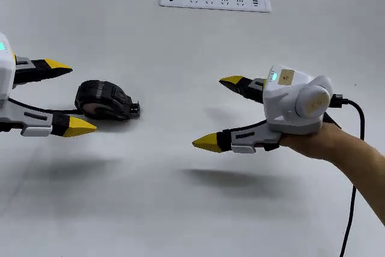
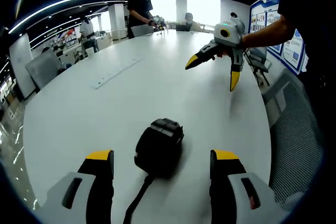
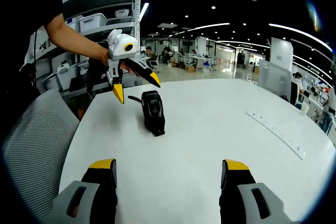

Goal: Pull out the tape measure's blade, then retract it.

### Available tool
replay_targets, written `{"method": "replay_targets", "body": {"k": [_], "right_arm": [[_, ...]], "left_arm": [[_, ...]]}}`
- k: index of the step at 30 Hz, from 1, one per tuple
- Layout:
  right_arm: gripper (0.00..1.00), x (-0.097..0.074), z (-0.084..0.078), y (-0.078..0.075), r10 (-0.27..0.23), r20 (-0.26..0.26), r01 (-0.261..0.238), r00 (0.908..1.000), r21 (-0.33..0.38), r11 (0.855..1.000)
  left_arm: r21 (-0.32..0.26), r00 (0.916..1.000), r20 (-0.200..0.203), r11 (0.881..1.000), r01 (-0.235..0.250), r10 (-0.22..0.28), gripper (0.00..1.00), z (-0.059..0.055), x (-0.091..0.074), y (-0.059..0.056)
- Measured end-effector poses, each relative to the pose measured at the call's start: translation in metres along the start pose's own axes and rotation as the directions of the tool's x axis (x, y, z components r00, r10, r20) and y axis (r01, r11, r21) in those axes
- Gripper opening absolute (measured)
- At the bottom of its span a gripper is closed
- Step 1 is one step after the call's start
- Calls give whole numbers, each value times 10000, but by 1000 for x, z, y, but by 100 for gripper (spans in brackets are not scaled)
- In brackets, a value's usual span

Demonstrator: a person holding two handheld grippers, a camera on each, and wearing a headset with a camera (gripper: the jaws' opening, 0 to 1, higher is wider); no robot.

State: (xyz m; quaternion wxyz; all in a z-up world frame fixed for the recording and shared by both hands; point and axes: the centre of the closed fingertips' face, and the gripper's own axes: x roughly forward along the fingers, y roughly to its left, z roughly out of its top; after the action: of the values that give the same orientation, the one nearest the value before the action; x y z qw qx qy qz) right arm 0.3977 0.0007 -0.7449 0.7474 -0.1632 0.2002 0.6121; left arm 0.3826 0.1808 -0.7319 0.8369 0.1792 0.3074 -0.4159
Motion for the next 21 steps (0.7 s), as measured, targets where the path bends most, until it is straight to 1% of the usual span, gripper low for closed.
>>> {"method": "replay_targets", "body": {"k": [4, 9, 13, 17, 21], "right_arm": [[77, 9, 1, 0, 314, -81, -315, 9995, -162, 9994], [72, 20, 4, 2, 641, -90, -644, 9979, -493, 9967], [68, 28, 8, 3, 831, -62, -833, 9965, -597, 9947], [63, 37, 10, 5, 1039, -91, -1043, 9945, -861, 9908], [59, 46, 12, 6, 1271, -192, -1285, 9917, -1086, 9857]], "left_arm": [[179, 9994, -231, 9995, 254, -250, 65, -3, 3, -1], [520, 9970, -615, 9974, 496, -463, 61, -7, 6, -2], [781, 9948, -854, 9950, 622, -555, 58, -8, 10, 1], [1035, 9908, -1156, 9912, 829, -708, 54, -9, 12, 3], [1370, 9835, -1590, 9846, 1086, -863, 50, -15, 13, 6]]}}
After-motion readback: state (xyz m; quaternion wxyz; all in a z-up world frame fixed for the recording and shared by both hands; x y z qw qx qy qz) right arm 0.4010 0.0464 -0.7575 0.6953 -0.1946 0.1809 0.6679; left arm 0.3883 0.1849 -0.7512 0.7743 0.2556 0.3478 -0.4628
